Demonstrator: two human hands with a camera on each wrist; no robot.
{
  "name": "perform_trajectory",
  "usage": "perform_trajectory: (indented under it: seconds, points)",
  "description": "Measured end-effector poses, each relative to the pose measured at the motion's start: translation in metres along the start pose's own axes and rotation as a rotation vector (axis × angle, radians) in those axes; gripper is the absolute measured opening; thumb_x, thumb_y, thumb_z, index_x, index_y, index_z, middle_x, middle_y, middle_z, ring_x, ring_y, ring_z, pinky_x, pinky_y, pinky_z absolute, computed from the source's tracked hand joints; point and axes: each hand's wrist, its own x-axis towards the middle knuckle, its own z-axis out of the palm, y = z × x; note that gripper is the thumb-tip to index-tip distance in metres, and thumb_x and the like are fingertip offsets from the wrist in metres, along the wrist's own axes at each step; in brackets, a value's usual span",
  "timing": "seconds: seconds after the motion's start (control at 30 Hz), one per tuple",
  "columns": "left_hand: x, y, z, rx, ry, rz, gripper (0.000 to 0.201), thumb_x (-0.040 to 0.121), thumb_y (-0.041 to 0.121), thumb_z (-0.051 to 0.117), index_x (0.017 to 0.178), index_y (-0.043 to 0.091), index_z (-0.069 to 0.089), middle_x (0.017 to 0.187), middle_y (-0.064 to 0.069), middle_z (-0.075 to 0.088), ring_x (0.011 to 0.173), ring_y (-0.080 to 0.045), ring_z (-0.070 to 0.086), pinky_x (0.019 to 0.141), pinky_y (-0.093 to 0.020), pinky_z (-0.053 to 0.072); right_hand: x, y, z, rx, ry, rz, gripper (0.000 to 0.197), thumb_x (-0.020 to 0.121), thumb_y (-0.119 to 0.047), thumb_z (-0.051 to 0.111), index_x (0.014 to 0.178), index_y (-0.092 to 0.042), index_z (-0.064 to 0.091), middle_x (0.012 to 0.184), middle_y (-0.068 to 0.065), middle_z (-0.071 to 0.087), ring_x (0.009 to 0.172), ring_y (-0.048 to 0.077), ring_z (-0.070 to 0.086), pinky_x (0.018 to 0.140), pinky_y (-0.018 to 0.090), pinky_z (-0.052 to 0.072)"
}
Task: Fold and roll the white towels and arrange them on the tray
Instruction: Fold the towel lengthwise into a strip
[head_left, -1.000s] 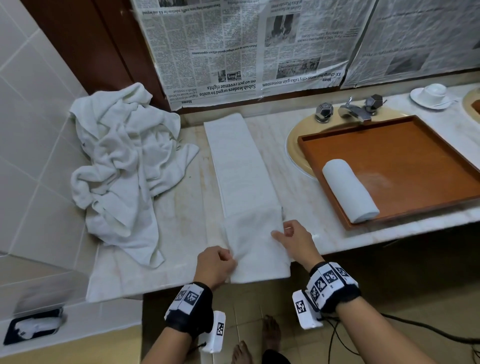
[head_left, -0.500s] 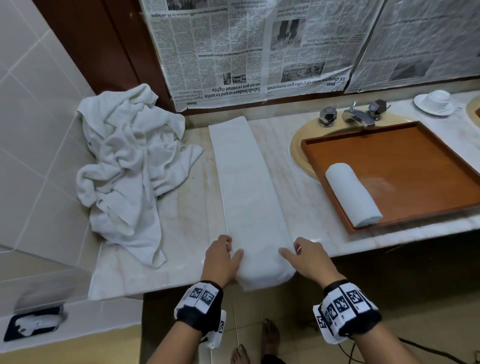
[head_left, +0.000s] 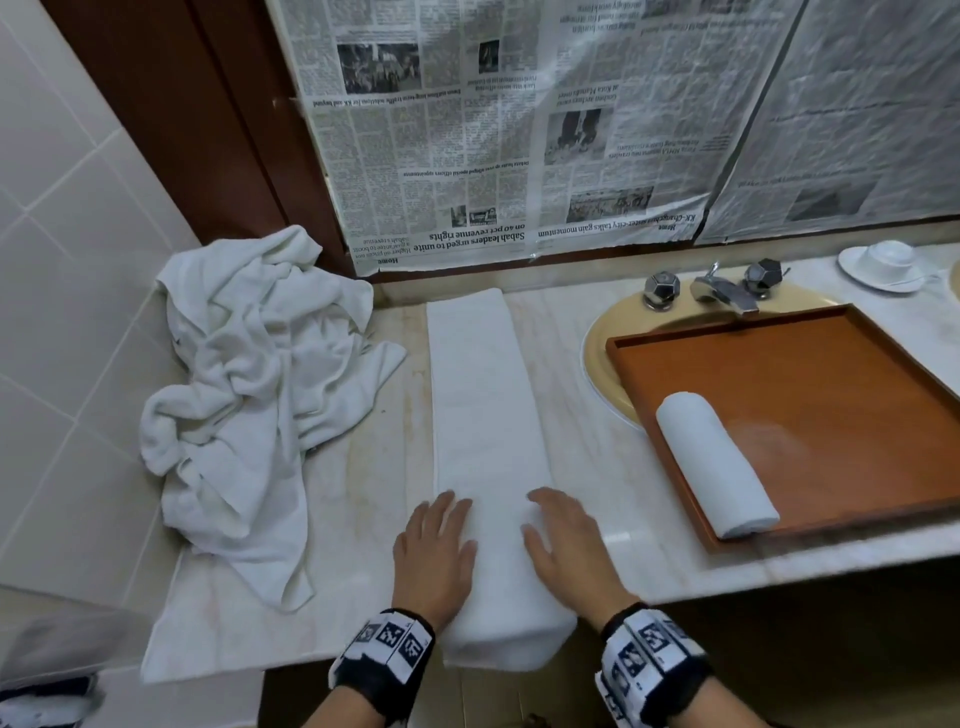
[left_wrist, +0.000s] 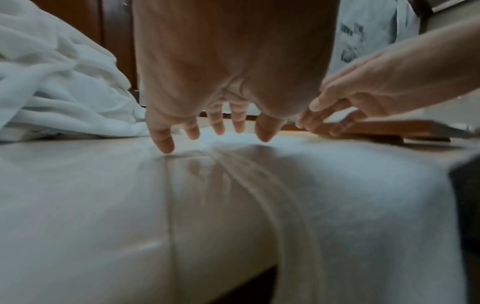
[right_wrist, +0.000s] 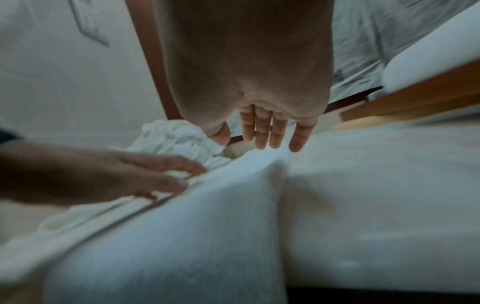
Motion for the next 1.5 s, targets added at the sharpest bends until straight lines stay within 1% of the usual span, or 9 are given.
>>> perform_trajectory:
  seconds: [0.1, 0.23, 0.37, 0.47, 0.6, 0.7, 1.07, 1.3, 1.5]
  points:
    - [0.016, -0.007, 0.009, 0.198, -0.093, 0.03, 0.055, 0.099, 0.054, 0.028, 0.151, 0.035, 0.035, 0.159, 0.006, 0.035, 0.143, -0.025, 0.026, 0.106, -0.059, 0.034, 0.01, 0.004, 0.03, -0.256, -0.161, -0.052, 0.071, 0.095, -0.054, 0.025, 0.151, -0.013, 0.037, 0.158, 0.004, 0.035, 0.145, 0.021, 0.034, 0.12, 0.035, 0.018]
    - [0.034, -0.01, 0.01, 0.291, -0.16, 0.062, 0.059, 0.103, 0.056, 0.018, 0.155, 0.03, 0.029, 0.162, 0.005, 0.028, 0.149, -0.023, 0.015, 0.113, -0.05, 0.005, 0.026, 0.009, 0.043, -0.321, -0.208, -0.009, 0.063, 0.103, -0.049, 0.023, 0.147, -0.008, 0.044, 0.157, 0.009, 0.038, 0.145, 0.021, 0.029, 0.112, 0.044, 0.019]
    - [0.07, -0.014, 0.005, 0.263, -0.205, 0.039, 0.062, 0.103, 0.056, 0.015, 0.156, 0.025, 0.028, 0.162, 0.002, 0.028, 0.147, -0.02, 0.022, 0.113, -0.049, 0.001, 0.062, 0.014, 0.04, -0.355, -0.21, -0.041, 0.066, 0.105, -0.05, 0.016, 0.149, -0.007, 0.041, 0.158, 0.01, 0.035, 0.146, 0.02, 0.025, 0.111, 0.046, 0.021]
    - [0.106, -0.015, -0.005, 0.288, -0.191, 0.027, 0.073, 0.097, 0.062, -0.006, 0.158, 0.026, 0.01, 0.165, 0.005, 0.006, 0.152, -0.017, 0.013, 0.115, -0.053, -0.002, 0.099, 0.019, 0.038, -0.385, -0.252, 0.003, 0.071, 0.104, -0.052, 0.011, 0.146, -0.007, 0.046, 0.156, 0.01, 0.037, 0.144, 0.022, 0.036, 0.113, 0.044, 0.015]
    - [0.152, -0.016, -0.015, 0.249, -0.195, 0.061, 0.1, 0.067, 0.07, -0.039, 0.156, 0.03, -0.016, 0.158, 0.012, -0.028, 0.151, -0.015, -0.019, 0.118, -0.056, -0.012, 0.147, 0.02, 0.03, -0.415, -0.252, -0.073, 0.102, 0.079, -0.066, -0.028, 0.159, -0.01, 0.004, 0.165, 0.006, -0.01, 0.148, 0.017, -0.019, 0.116, 0.039, -0.018]
    - [0.184, -0.018, -0.025, 0.224, -0.195, 0.055, 0.092, 0.075, 0.071, -0.027, 0.156, 0.031, -0.015, 0.161, 0.012, -0.025, 0.152, -0.015, -0.017, 0.119, -0.058, -0.009, 0.178, 0.015, 0.022, -0.411, -0.246, -0.055, 0.102, 0.073, -0.066, -0.028, 0.158, -0.013, -0.007, 0.164, 0.003, -0.018, 0.142, 0.01, -0.029, 0.117, 0.037, -0.021]
    - [0.253, -0.041, -0.052, 0.091, -0.167, 0.013, 0.063, 0.103, 0.055, 0.017, 0.159, 0.03, -0.001, 0.165, 0.013, -0.014, 0.153, -0.016, -0.012, 0.12, -0.058, -0.004, 0.266, 0.017, 0.014, -0.339, -0.228, -0.014, 0.1, 0.079, -0.073, -0.009, 0.159, -0.015, 0.001, 0.167, 0.0, -0.005, 0.153, 0.013, -0.007, 0.121, 0.042, -0.007]
    - [0.165, -0.034, -0.043, 0.076, -0.209, 0.039, 0.083, 0.081, 0.065, -0.012, 0.158, 0.033, -0.002, 0.163, 0.014, -0.019, 0.151, -0.013, -0.016, 0.121, -0.053, -0.005, 0.169, 0.027, 0.011, -0.322, -0.225, -0.067, 0.079, 0.092, -0.06, 0.0, 0.159, -0.018, 0.001, 0.163, -0.007, -0.01, 0.15, 0.008, -0.013, 0.121, 0.037, -0.01]
    - [0.148, -0.026, -0.029, 0.154, -0.208, -0.084, 0.067, 0.093, 0.056, -0.008, 0.156, 0.034, -0.012, 0.162, 0.017, -0.023, 0.152, -0.018, -0.014, 0.119, -0.057, -0.002, 0.156, 0.039, 0.015, -0.357, -0.214, -0.051, 0.075, 0.095, -0.062, -0.005, 0.159, -0.024, 0.002, 0.159, -0.014, -0.016, 0.151, 0.011, -0.012, 0.123, 0.042, -0.002]
